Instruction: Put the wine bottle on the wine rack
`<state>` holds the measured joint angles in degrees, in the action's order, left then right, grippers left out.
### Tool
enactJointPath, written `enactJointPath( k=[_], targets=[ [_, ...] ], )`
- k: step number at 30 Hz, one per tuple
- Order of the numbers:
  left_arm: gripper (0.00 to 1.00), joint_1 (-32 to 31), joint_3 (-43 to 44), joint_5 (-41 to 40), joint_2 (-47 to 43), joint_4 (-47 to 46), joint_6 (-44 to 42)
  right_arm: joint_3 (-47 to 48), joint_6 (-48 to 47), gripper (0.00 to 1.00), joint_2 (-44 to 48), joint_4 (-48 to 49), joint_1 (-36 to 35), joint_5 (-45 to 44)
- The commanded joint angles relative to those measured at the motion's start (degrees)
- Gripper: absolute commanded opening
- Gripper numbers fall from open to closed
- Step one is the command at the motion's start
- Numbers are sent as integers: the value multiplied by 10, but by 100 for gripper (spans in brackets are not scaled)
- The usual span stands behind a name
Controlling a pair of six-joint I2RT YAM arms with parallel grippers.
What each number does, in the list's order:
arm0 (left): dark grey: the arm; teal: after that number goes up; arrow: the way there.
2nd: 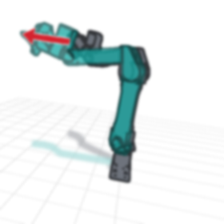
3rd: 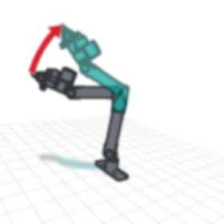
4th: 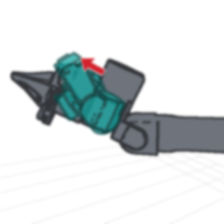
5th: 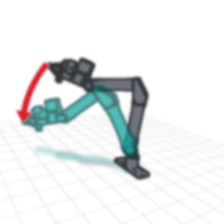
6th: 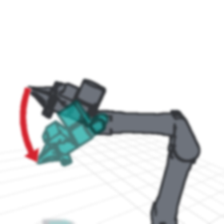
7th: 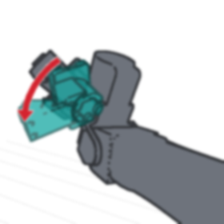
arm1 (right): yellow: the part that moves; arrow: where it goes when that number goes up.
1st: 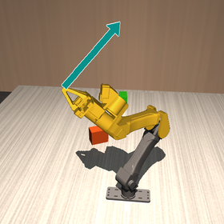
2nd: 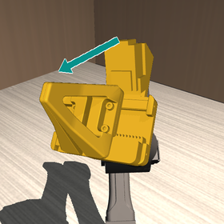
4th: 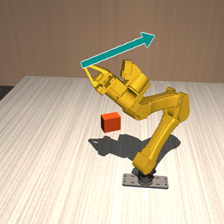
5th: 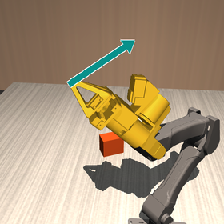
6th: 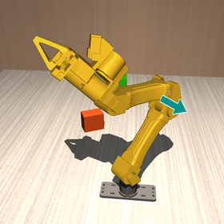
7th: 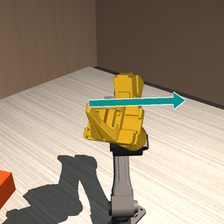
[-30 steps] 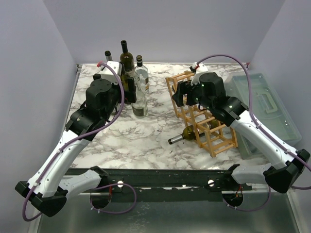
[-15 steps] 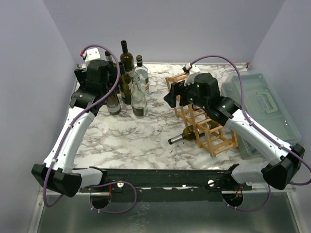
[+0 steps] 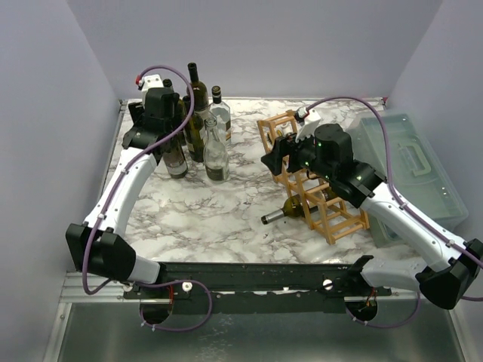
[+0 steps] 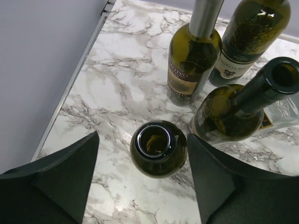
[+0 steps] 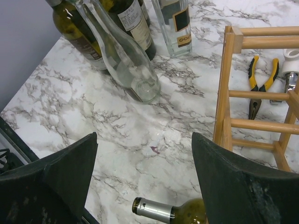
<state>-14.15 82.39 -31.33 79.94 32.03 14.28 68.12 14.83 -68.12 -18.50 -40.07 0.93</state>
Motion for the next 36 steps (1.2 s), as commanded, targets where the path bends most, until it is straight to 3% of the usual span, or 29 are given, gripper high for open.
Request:
enactJointPath(
  k=[1, 5, 11, 18, 24, 30, 36],
  targets=[
    [72, 20, -16, 32, 34, -36, -23, -11, -13, 85, 15, 14, -4, 11],
    [63, 29, -25, 43, 48, -62, -42, -17, -14, 85, 24, 14, -4, 6],
    [33, 33, -35, 50, 33, -58, -51, -18, -8, 85, 20, 10, -3, 11],
    [0, 32, -54, 45, -57, 7, -55, -9, -17, 86, 16, 9, -4, 15],
    [0, 32, -86, 106, -163, 66, -39, 1, -29, 86, 0, 13, -4, 60],
    [0, 32, -97, 358, -228, 93, -23, 0, -52, 86, -17, 24, -32, 103],
    [0, 32, -107, 563, -232, 50, 1, 16, -81, 88, -58, 34, -126, 85]
  ],
)
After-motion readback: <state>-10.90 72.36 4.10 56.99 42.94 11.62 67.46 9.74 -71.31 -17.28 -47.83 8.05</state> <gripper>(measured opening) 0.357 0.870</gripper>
